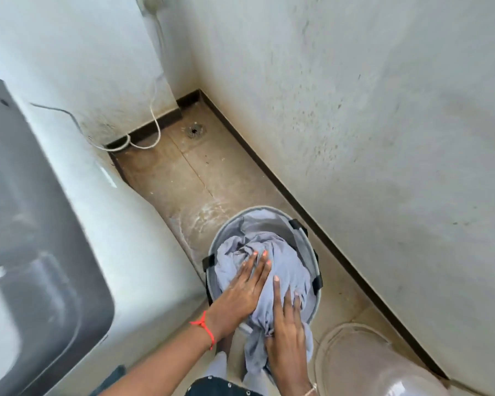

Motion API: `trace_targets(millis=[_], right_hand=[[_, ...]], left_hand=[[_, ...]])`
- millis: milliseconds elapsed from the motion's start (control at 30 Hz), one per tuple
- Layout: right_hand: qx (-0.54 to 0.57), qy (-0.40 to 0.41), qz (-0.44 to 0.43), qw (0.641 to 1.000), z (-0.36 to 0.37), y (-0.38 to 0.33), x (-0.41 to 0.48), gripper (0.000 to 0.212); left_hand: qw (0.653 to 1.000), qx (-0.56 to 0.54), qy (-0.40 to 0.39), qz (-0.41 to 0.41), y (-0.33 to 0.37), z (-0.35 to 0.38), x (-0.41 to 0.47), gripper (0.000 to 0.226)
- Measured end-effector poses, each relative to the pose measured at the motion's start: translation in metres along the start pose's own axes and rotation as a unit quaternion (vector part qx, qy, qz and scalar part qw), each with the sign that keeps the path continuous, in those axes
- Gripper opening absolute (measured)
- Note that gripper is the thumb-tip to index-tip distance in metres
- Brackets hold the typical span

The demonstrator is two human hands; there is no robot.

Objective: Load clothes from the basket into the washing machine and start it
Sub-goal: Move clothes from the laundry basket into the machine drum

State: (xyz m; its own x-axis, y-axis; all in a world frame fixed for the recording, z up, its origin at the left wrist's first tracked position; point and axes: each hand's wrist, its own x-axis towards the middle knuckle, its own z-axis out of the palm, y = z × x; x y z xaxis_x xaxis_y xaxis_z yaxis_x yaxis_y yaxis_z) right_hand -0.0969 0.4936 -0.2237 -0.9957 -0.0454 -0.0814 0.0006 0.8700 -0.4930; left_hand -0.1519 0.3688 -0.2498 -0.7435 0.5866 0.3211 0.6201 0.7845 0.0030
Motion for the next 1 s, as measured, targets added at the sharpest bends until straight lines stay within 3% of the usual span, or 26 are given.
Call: trace_targets(millis=[133,300,433,567,733,900,1000], right_hand=[[0.024,0.005,-0.017,1.000,-0.071,-0.047,0.002,0.117],[0.067,0.024,-0.161,0.984,-0.153,-0.120,0.004,0.118],[0.087,0.082,-0.262,0.958,-0.193,-0.183,0.006,0.116],[0.103,0.108,-0.330,0.932,-0.217,-0.245,-0.001,0.107],[0.114,0.153,-0.418,0.888,-0.230,-0.330,-0.021,0.093],[0.116,0.187,-0.468,0.856,-0.228,-0.415,-0.049,0.083],[0.124,0.174,-0.492,0.844,-0.217,-0.457,-0.067,0.083]], left_hand=[[0.996,0.053,0.026,-0.074,-0.009,-0.077,0.018,0.049],[0.983,0.096,0.103,-0.120,-0.034,-0.191,0.034,0.047],[0.977,0.131,0.107,-0.132,-0.061,-0.269,0.030,0.048],[0.959,0.145,0.187,-0.152,-0.086,-0.342,0.012,0.049],[0.947,0.166,0.220,-0.168,-0.116,-0.432,-0.032,0.068],[0.936,0.196,0.228,-0.185,-0.144,-0.502,-0.092,0.061],[0.927,0.214,0.225,-0.212,-0.163,-0.524,-0.133,0.082]])
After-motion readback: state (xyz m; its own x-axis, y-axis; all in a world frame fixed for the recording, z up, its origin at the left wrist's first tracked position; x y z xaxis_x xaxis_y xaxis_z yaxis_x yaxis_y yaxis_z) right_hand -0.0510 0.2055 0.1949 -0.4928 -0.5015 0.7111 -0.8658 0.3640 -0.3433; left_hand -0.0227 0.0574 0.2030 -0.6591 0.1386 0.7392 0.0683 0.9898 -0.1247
